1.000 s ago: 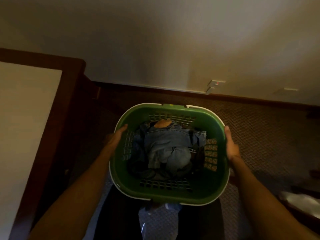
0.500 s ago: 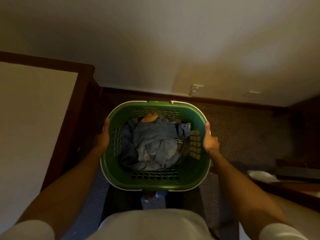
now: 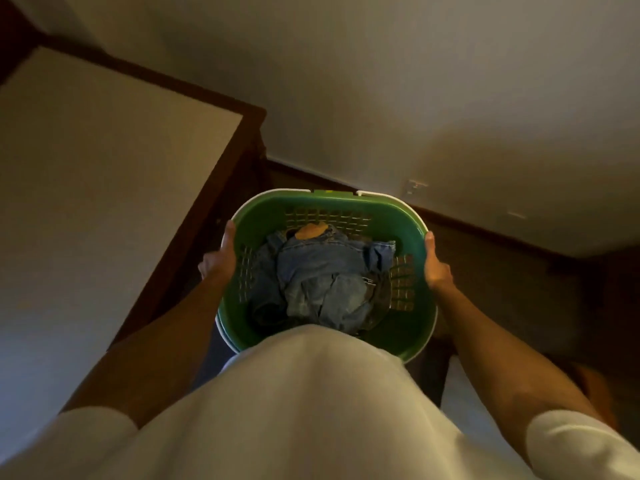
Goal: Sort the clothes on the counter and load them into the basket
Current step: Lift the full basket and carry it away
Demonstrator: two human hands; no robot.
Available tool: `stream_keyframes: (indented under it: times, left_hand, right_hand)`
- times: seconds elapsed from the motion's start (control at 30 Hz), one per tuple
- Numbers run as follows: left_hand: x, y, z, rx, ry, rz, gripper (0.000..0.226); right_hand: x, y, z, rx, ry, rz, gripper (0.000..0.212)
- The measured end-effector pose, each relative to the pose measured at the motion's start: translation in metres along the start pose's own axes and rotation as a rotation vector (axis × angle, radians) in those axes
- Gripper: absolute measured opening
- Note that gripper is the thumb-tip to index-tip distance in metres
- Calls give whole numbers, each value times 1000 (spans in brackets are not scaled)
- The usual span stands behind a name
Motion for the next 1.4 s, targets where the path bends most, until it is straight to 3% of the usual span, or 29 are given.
stream_keyframes:
  times: [0.17, 0.4, 0.57, 0.7, 0.9, 1.0, 1.1, 1.23, 1.33, 1.4]
  left_hand:
    - [-16, 68, -30, -83, -55, -96, 132]
    - [-39, 224, -82, -380, -218, -379, 137]
    - [-58, 344, -142, -591, -353, -602, 143]
    - [-56, 439, -205, -766, -469, -799, 139]
    - [-29, 577, -310, -1025, -627, -998, 149]
    - [-21, 639, -360, -1143, -661, -1104, 142]
    - [-16, 690, -407, -1250, -678, -1209, 129]
    - [0, 743, -460, -1395, -746, -1356, 139]
    - [26, 781, -480, -1506, -787, -1487, 153]
    - [21, 789, -481, -1490, -814, -1527, 145]
  right_hand:
    - [8, 7, -5, -89, 84, -89, 128]
    - [81, 41, -39, -302, 249, -423, 134]
    - [160, 41, -117, -480, 400, -666, 127]
    - [227, 12, -191, -659, 532, -856, 142]
    - [311, -92, -333, -911, 711, -1156, 128]
    - [342, -167, -402, -1001, 813, -1260, 117]
    - [369, -247, -462, -1063, 886, -1386, 125]
    - [403, -336, -528, -1198, 950, -1526, 143]
    - [418, -395, -589, -1287, 1003, -1618, 134]
    - [425, -422, -630, -1366, 1066, -1637, 132]
Point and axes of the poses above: each hand's wrist, its own z-axis towards the middle knuckle, its own x-axis out of the palm, y = z × x, the point moved 8 cm from there along z, towards the middle knuckle, and after that the axes turned 6 degrees about -y, right-handed, at the moved point
